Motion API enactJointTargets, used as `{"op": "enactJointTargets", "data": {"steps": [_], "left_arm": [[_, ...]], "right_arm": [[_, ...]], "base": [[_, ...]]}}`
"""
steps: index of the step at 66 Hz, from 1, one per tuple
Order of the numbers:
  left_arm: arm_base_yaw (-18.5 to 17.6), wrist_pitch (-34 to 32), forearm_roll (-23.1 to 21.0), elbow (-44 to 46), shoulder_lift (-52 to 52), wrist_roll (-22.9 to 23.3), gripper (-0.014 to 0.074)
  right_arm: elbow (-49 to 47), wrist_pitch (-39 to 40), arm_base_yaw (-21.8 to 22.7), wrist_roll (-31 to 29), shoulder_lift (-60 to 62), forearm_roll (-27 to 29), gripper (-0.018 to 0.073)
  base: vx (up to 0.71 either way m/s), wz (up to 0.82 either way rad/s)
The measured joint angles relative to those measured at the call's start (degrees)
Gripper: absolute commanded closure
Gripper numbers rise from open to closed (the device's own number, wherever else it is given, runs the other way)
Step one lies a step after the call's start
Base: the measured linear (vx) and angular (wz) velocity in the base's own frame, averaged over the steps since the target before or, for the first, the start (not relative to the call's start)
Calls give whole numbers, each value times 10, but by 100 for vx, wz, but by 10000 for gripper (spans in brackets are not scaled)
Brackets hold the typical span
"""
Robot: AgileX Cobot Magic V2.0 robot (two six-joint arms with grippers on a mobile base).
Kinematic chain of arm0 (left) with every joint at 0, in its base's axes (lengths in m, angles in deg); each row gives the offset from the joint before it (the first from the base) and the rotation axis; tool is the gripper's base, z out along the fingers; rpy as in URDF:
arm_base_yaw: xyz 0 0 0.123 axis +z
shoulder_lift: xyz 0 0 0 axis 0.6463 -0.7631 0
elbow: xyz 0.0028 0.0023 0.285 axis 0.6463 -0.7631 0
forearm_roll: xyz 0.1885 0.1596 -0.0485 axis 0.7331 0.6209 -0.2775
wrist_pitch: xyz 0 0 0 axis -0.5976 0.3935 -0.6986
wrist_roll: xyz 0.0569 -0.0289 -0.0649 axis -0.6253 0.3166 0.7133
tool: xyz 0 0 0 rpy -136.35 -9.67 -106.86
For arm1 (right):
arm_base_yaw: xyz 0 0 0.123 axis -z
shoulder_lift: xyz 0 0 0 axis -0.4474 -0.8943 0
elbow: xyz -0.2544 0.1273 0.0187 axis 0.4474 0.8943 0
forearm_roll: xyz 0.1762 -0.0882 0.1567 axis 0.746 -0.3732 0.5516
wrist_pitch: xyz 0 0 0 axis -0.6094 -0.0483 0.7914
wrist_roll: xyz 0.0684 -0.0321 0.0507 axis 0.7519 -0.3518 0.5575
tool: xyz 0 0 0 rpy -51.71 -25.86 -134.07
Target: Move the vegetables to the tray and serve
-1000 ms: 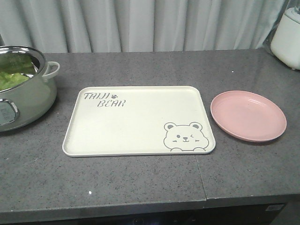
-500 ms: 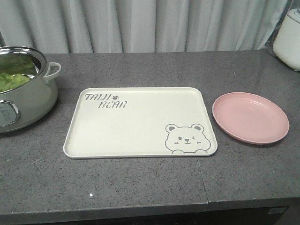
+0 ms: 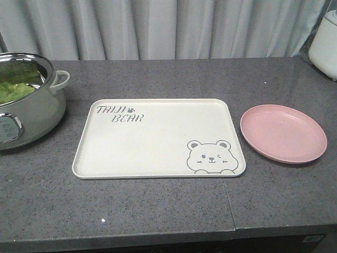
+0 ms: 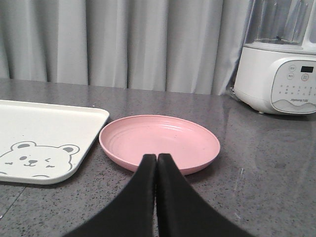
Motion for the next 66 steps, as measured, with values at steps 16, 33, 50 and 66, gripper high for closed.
{"op": "enactJointTargets", "data": {"steps": [16, 33, 50, 66], "left_arm": [[0, 0, 0, 0, 0, 0, 602], [0, 0, 0, 0, 0, 0, 602], [0, 0, 0, 0, 0, 0, 602], [0, 0, 0, 0, 0, 0, 602]], "right_arm": [[0, 0, 0, 0, 0, 0, 565], [0, 0, 0, 0, 0, 0, 565], [0, 0, 0, 0, 0, 0, 565], [0, 0, 0, 0, 0, 0, 565]], "base": [[0, 1], [0, 1], [0, 0], [0, 0]]}}
